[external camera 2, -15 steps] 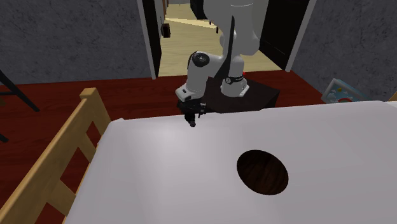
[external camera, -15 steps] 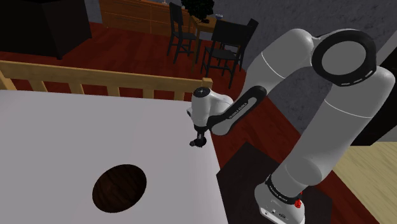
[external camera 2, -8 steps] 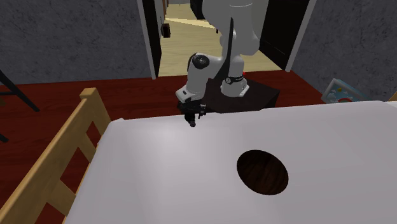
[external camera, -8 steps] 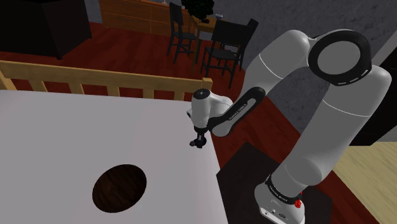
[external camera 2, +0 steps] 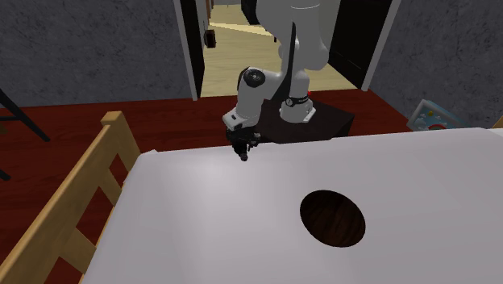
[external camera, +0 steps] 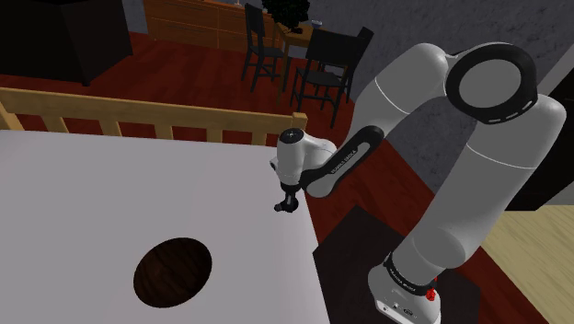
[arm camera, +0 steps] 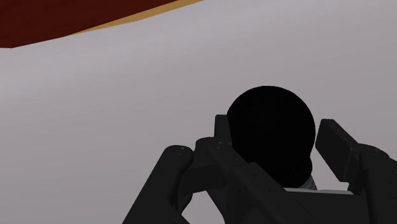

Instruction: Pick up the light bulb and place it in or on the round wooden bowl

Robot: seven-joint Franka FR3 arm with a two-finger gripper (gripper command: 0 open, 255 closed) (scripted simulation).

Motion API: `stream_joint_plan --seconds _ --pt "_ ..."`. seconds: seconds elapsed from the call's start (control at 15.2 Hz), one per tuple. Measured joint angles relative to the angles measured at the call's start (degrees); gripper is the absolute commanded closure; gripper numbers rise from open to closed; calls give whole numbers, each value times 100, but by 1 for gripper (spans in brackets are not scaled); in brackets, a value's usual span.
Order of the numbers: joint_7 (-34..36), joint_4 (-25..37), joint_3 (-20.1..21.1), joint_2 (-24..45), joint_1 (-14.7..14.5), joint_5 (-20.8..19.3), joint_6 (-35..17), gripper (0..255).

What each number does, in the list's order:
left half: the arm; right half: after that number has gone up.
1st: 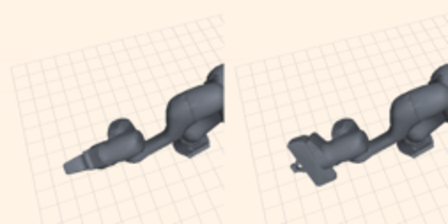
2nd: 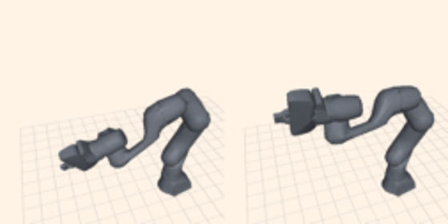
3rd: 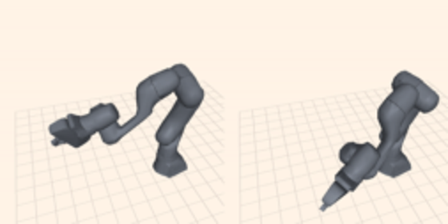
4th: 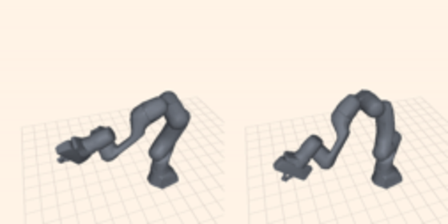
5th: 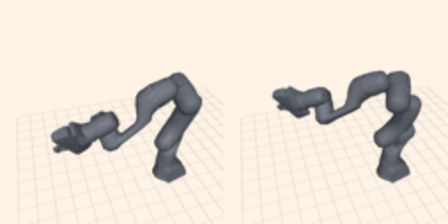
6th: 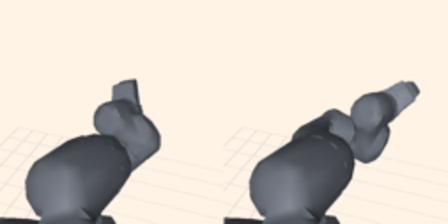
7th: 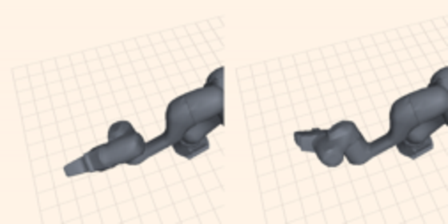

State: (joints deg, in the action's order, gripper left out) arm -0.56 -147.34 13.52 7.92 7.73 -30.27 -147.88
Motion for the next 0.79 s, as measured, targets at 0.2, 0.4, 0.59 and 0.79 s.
stream_joint_plan --seconds 0.2,0.4,0.59,0.79 --pt "0 1 0 0 0 0 1 255" --pt "-92 -28 34 -113 8 111 70 255" --pt "-316 -49 91 -356 23 364 249 255" --pt "-553 -53 135 -620 24 628 461 255"
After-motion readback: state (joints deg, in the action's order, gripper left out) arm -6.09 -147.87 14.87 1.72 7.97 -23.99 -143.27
